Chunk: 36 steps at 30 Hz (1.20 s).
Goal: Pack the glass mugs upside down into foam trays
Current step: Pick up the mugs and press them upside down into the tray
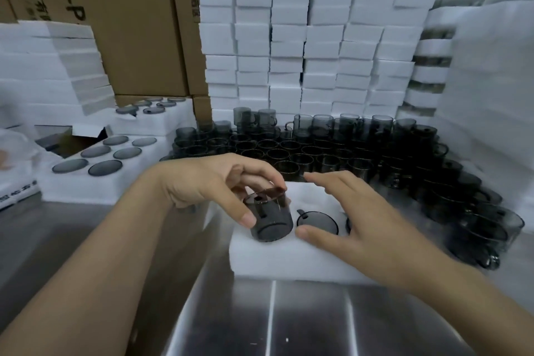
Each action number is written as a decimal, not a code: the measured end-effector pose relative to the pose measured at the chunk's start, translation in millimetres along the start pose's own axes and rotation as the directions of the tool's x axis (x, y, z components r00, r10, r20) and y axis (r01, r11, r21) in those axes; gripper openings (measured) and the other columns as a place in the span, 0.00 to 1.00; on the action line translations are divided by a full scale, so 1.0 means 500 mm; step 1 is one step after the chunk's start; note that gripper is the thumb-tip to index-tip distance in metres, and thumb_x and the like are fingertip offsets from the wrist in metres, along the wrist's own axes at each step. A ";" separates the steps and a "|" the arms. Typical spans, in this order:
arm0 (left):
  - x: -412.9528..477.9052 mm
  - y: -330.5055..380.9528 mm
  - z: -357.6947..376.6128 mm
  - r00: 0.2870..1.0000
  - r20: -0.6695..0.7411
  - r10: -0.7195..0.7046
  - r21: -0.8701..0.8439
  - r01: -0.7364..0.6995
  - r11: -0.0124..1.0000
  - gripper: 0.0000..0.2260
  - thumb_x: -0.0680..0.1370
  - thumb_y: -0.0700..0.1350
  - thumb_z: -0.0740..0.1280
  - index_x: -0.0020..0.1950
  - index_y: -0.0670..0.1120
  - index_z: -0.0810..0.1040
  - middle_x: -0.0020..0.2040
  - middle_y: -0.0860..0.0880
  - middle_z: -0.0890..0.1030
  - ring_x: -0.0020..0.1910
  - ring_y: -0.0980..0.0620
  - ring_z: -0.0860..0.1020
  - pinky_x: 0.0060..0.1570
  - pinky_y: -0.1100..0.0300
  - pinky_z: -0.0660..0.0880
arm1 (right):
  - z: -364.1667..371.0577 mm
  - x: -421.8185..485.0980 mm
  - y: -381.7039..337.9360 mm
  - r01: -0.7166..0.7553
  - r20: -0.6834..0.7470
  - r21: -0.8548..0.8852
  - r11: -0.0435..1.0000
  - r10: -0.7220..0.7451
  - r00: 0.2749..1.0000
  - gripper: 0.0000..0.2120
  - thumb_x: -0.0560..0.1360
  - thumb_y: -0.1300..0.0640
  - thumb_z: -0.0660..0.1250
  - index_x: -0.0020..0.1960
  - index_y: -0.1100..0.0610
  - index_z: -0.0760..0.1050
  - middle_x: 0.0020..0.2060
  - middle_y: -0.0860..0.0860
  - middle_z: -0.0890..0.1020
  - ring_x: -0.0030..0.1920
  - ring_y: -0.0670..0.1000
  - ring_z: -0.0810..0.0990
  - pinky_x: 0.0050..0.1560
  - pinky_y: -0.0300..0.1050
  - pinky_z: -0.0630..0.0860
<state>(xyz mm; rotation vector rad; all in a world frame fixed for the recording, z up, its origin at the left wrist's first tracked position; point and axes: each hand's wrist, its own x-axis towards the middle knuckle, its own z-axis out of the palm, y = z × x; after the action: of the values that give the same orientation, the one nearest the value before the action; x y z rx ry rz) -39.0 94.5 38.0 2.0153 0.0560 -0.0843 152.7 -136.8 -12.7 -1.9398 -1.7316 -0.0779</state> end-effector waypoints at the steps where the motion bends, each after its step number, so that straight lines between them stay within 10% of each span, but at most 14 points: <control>1: 0.000 0.000 -0.001 1.000 0.017 0.001 0.019 -0.001 1.000 0.26 0.71 0.36 0.80 0.67 0.50 0.81 0.69 0.39 0.82 0.71 0.36 0.79 0.70 0.38 0.75 | 0.000 -0.001 0.000 0.002 -0.002 0.008 1.000 -0.002 1.000 0.39 0.71 0.18 0.58 0.79 0.29 0.57 0.69 0.26 0.65 0.71 0.36 0.68 0.69 0.48 0.74; 5: -0.003 0.003 -0.004 1.000 0.015 -0.024 0.090 0.023 0.996 0.25 0.73 0.39 0.81 0.68 0.51 0.81 0.68 0.42 0.83 0.69 0.36 0.80 0.65 0.36 0.74 | -0.002 0.000 -0.002 -0.009 0.005 0.028 1.000 0.008 1.000 0.38 0.71 0.19 0.58 0.79 0.30 0.58 0.69 0.26 0.65 0.71 0.35 0.67 0.69 0.46 0.73; 11: -0.007 0.011 -0.006 0.998 -0.027 -0.052 0.142 0.055 0.988 0.24 0.75 0.33 0.80 0.69 0.47 0.81 0.67 0.44 0.84 0.42 0.67 0.83 0.43 0.71 0.78 | -0.004 0.000 -0.005 -0.012 0.018 0.017 1.000 0.012 1.000 0.38 0.72 0.21 0.57 0.79 0.32 0.60 0.69 0.27 0.65 0.71 0.36 0.67 0.70 0.44 0.71; 23: -0.014 0.036 0.006 0.992 -0.098 -0.080 0.350 0.110 0.930 0.26 0.72 0.46 0.85 0.67 0.60 0.83 0.62 0.55 0.85 0.63 0.56 0.83 0.62 0.57 0.80 | 0.000 0.001 -0.007 -0.028 0.028 -0.020 0.999 0.028 0.999 0.36 0.73 0.21 0.56 0.77 0.32 0.62 0.68 0.28 0.66 0.71 0.38 0.68 0.71 0.51 0.74; 36: -0.005 0.061 0.033 0.987 -0.123 -0.099 0.447 0.145 0.883 0.25 0.69 0.45 0.86 0.59 0.66 0.85 0.52 0.60 0.83 0.45 0.59 0.79 0.45 0.68 0.76 | 0.000 0.001 -0.009 0.005 0.016 -0.064 0.998 -0.004 1.000 0.32 0.75 0.23 0.55 0.75 0.35 0.69 0.68 0.30 0.67 0.70 0.38 0.68 0.72 0.48 0.71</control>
<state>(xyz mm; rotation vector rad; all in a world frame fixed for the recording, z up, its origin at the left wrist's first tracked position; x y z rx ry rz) -40.0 66.4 58.5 2.4866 0.2464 -0.0851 148.6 -136.2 -11.2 -1.9874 -1.7637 -0.1203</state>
